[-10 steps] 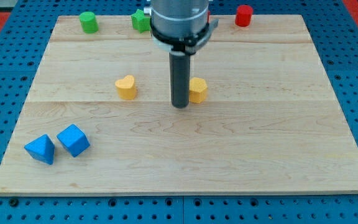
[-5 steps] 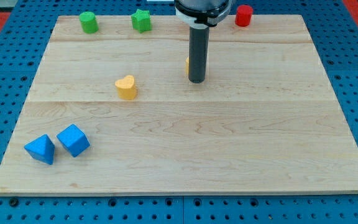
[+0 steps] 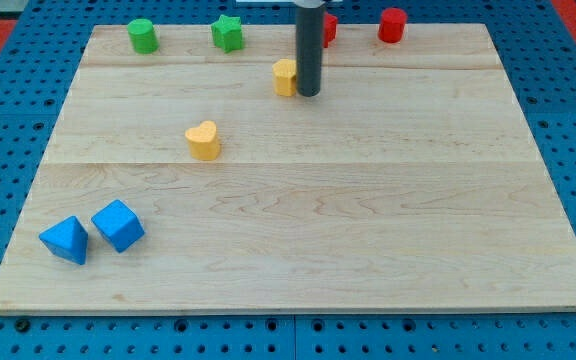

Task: Move the hexagon diagonally to the top right of the yellow heart

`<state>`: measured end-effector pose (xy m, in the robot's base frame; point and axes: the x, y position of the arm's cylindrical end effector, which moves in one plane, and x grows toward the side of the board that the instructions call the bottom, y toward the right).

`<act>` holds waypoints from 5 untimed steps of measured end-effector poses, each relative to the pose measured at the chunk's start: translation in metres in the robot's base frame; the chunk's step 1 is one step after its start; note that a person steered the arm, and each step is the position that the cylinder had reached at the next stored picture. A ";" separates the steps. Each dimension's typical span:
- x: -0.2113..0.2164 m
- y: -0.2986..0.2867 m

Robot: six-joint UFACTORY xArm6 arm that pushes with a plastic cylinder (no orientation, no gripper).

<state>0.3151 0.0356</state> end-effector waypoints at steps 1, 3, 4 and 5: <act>-0.022 -0.005; -0.029 -0.027; 0.024 0.000; 0.113 -0.003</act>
